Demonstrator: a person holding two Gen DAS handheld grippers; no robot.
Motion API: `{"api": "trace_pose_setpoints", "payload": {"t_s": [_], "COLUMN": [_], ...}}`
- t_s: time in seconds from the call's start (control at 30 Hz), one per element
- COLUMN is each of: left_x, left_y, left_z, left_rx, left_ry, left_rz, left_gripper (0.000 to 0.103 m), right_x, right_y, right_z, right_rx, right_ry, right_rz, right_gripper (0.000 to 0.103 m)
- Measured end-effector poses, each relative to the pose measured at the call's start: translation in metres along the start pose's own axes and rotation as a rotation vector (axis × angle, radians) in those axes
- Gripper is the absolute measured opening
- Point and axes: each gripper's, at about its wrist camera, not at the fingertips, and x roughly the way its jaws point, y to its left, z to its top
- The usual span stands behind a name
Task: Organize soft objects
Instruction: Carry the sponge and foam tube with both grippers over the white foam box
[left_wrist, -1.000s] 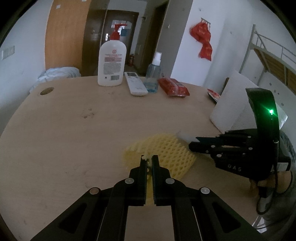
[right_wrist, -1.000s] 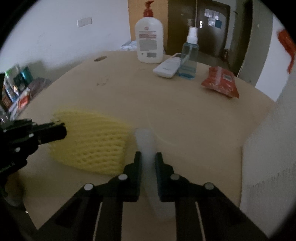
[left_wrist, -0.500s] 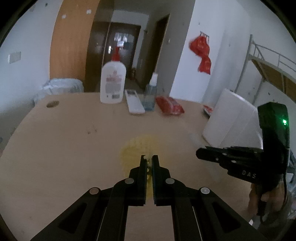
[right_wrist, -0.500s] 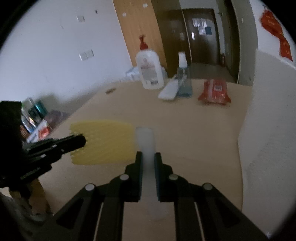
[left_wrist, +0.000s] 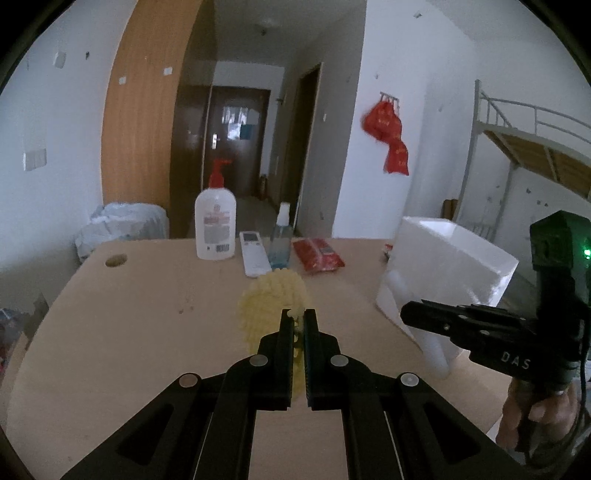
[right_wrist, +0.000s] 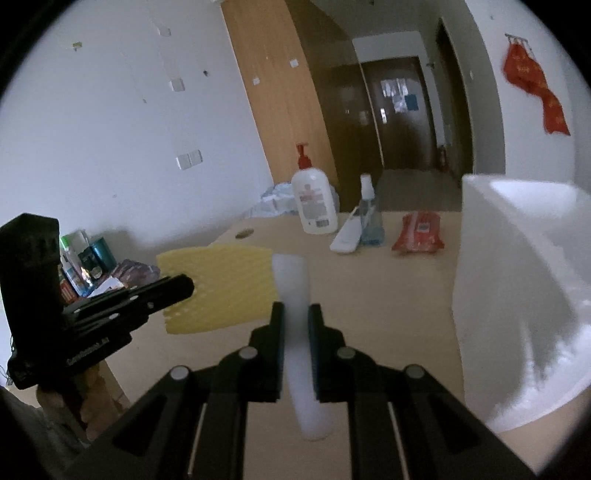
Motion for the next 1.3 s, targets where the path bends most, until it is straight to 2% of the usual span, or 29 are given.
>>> {"api": "trace_pose_setpoints", "payload": {"t_s": [0.27, 0.83, 0.93, 1.0, 1.13, 1.3], "left_x": [-0.036, -0.096, -0.097, -0.098, -0.095, -0.092], "left_y": [-0.021, -0.044, -0.046, -0.049, -0.057, -0.069], "left_z": [0.005, 0.002, 0.001, 0.0, 0.0, 0.001], "left_rx": [0.045, 0.089, 0.09, 0.091, 0.105, 0.127], "left_ry": [-0.076, -0.174, -0.176, -0.179, -0.193, -0.192], "left_rz": [0.0, 0.0, 0.005, 0.013, 0.035, 0.004], "left_gripper": [0.005, 0.005, 0.005, 0.005, 0.005, 0.005], "right_x": [-0.031, -0.073, -0.08, -0.087, -0.1, -0.109], "right_y": [0.015, 0.039, 0.042, 0.045, 0.046, 0.04], "right_z": [0.0, -0.008, -0.011, -0.014, -0.021, -0.024], "right_rx": [-0.03, -0.085, -0.079, -0.087, -0.094, -0.081], "right_ry": [-0.066, -0.153, -0.17, -0.196, -0.225, -0.236], "right_rz": [-0.006, -0.012, -0.066, -0.134, -0.194, -0.217], "right_gripper": [0.015, 0.015, 0.015, 0.015, 0.015, 0.015]}}
